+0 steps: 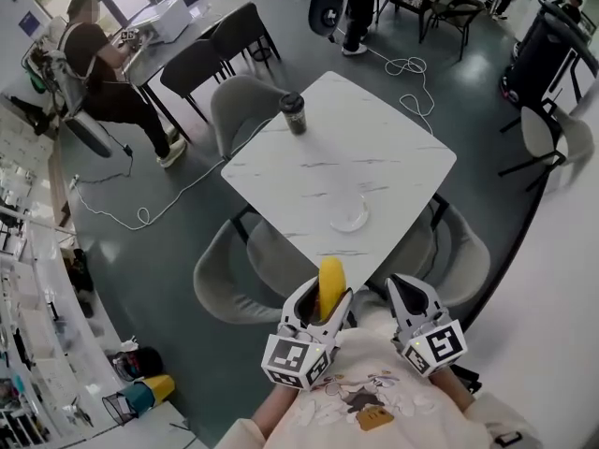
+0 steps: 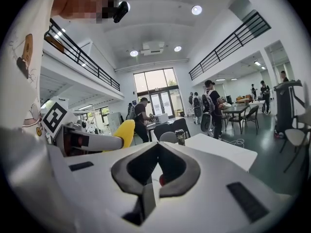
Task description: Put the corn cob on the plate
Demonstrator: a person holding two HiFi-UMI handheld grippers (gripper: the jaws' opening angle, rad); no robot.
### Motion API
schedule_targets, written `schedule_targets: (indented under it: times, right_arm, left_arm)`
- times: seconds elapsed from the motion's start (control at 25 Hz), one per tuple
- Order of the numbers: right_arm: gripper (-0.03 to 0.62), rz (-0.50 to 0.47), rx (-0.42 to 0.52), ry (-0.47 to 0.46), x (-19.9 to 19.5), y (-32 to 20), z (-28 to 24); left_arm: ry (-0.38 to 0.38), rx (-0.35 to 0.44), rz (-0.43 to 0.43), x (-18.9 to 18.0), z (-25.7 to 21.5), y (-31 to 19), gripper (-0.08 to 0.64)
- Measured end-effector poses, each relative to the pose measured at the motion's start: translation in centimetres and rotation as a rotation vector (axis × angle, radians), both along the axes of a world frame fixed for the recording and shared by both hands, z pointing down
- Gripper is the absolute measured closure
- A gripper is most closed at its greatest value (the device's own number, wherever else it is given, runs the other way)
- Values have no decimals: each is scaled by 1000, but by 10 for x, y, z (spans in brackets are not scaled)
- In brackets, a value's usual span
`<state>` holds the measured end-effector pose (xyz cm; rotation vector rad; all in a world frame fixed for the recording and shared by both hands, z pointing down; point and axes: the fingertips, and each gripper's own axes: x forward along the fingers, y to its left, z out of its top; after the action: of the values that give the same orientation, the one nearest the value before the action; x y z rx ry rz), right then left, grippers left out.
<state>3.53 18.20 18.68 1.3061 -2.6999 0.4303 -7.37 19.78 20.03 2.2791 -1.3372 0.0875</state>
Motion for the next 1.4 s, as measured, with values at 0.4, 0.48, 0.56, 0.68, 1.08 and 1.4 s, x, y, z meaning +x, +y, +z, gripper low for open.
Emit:
schedule_targets:
  times: [0.4,0.48,0.56,0.68,1.08,1.4]
  right_arm:
    - [588,15,31,19,-4,-19,0]
    - [588,20,42,24,-4,-22,-1]
    - [588,30,48,33,2,-25,0]
    - [588,49,43,23,11,-36,2]
    - [588,-28,30,2,4,-76,5]
    - [588,-97,36,38,-2,-115,24]
  left_arm:
    - [28,-19,30,-1,10,-29,319]
    - [42,-35,28,-2,15,-38,319]
    - [45,-47,32,0,18,-43,319]
    - [29,-60,38,4,19,-56,319]
    - [-6,-85,3,9,28,-94,319]
    - [11,-177,-30,12,61,-123,319]
